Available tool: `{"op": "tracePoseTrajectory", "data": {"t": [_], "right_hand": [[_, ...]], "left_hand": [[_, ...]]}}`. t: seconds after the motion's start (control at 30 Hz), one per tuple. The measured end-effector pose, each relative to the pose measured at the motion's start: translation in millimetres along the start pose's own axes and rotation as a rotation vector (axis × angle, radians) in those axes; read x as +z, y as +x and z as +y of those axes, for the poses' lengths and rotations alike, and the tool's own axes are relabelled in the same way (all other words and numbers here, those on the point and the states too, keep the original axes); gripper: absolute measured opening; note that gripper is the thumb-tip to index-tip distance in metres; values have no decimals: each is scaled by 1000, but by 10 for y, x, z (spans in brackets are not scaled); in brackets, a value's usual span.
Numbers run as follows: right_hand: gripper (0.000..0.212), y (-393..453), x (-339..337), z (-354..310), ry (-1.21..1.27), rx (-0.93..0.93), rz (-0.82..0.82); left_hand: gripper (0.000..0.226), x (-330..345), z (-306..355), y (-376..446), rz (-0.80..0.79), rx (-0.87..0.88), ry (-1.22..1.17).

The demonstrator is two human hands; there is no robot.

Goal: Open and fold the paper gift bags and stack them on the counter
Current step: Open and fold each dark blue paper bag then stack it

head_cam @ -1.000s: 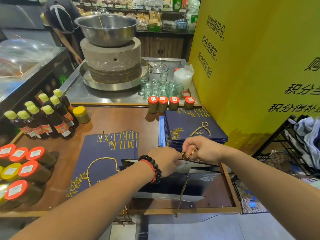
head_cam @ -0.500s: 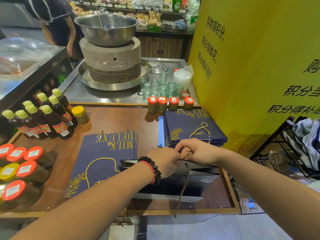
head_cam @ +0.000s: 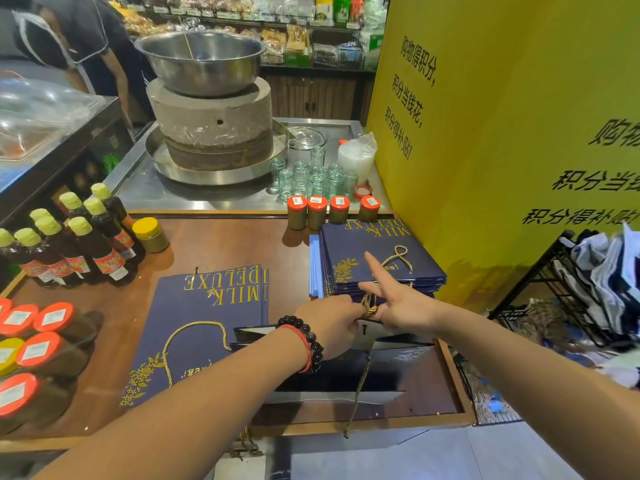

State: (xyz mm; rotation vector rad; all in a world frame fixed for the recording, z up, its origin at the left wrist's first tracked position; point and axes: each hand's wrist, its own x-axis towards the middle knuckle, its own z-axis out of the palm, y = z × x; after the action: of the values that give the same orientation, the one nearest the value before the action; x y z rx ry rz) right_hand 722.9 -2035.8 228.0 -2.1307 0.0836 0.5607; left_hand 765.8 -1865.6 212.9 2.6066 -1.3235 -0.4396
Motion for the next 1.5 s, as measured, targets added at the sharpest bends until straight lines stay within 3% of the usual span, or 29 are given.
{"op": "tracePoseTrajectory", "data": {"t": [0.13, 0.2, 0.23, 0.3, 0.37, 0.4, 0.5, 0.63, 0.77, 0.97, 1.1, 1.23, 1.33, 1.5], "right_hand": [[107, -39, 9, -29, -44, 31, 27], [99, -65, 22, -27, -101, 70, 126], [87, -89, 29, -7, -183, 60, 215], [42, -145, 55, 40, -432, -59, 414], [10, -191, 134, 55, -615, -169, 469], [14, -190, 184, 30, -654, -154, 433], [27, -136, 267, -101, -619, 153, 254], [43, -75, 336, -179, -690, 277, 309], [40, -77, 433, -182, -750, 258, 441], [41, -102, 473, -112, -683, 82, 506], [28, -198, 449, -144, -598, 41, 522], [26, -189, 329, -163, -294, 14, 510], [23, -233, 227, -38, -198, -66, 572], [19, -302, 208, 109, 213, -129, 653]], "left_hand": [[21, 11, -16, 38, -32, 27, -26], [16, 9, -23, 57, -45, 12, -40], [15, 6, -24, 65, -50, -4, -45], [14, -7, -26, 85, -62, -44, -49], [14, -23, -31, 100, -73, -73, -54], [14, -31, -34, 103, -73, -83, -63], [13, -23, -41, 103, -72, -97, -71], [13, -2, -42, 96, -73, -99, -50], [17, 1, -63, 74, -78, -87, -77], [18, 5, -54, 28, -15, -121, -76], [10, 35, -52, 26, 55, -161, -90], [15, -12, -126, 33, 103, -218, -88], [18, -35, -129, 30, 87, -189, -82], [19, -5, -97, 41, 119, -177, -43]]}}
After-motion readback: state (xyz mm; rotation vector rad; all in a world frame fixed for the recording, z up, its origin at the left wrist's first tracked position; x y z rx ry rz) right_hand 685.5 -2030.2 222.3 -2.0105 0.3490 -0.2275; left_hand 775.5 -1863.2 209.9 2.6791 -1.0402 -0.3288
